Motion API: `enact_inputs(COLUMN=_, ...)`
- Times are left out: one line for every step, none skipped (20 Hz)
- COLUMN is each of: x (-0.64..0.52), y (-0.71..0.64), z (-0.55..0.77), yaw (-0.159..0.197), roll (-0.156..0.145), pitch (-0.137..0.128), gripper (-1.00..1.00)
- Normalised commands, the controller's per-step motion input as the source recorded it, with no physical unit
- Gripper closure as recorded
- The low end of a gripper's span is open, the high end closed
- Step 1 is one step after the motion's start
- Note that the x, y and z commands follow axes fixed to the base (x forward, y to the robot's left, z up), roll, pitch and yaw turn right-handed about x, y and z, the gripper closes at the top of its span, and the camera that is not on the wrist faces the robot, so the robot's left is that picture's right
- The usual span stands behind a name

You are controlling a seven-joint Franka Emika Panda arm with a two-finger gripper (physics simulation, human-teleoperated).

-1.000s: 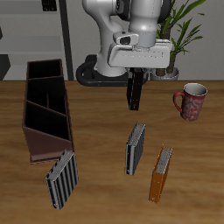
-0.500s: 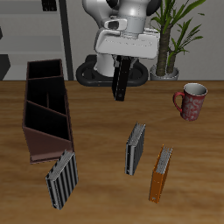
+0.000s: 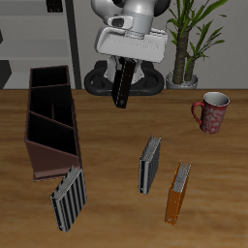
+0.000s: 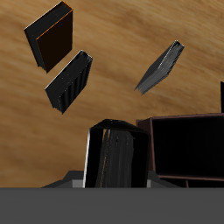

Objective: Place the black book into the right desk caddy's left compartment

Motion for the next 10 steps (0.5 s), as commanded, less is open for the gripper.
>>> enact_inputs(x=-0.03, y=-0.38, z=0.11, yaw=0.016, roll=-0.112, pitch=-0.035, gripper=1.00)
enact_inputs(x=-0.01, y=-0.36, z=0.11, yaw=0.046, roll=-0.077, pitch=-0.047, gripper=1.00)
enact_inputs(x=0.03, y=-0.54, z=0.12, yaw=-0.002, roll=-0.116, pitch=-0.003, gripper=1.00)
enact_inputs(x=0.02, y=-0.39, z=0.08, yaw=0.006, roll=-0.074, pitch=-0.013, gripper=1.00)
enact_inputs(x=0.06, y=-0.45, z=0.02, yaw=0.024, roll=-0.108, pitch=-0.030, gripper=1.00)
enact_inputs(x=0.07, y=-0.47, z=-0.03, yaw=0.001, roll=-0.114, pitch=0.042, gripper=1.00)
enact_inputs(x=0.06, y=-0.53, z=0.01, yaw=-0.006, roll=-0.114, pitch=0.026, gripper=1.00)
enact_inputs(x=-0.06, y=-0.44, z=0.11, yaw=0.027, roll=-0.094, pitch=-0.061, gripper=1.00)
enact_inputs(x=-0.05, y=-0.36, z=0.08, yaw=-0.008, roll=-0.078, pitch=-0.042, gripper=1.00)
enact_inputs(x=-0.04, y=-0.43, z=0.07, yaw=-0.065, roll=-0.081, pitch=0.044, gripper=1.00)
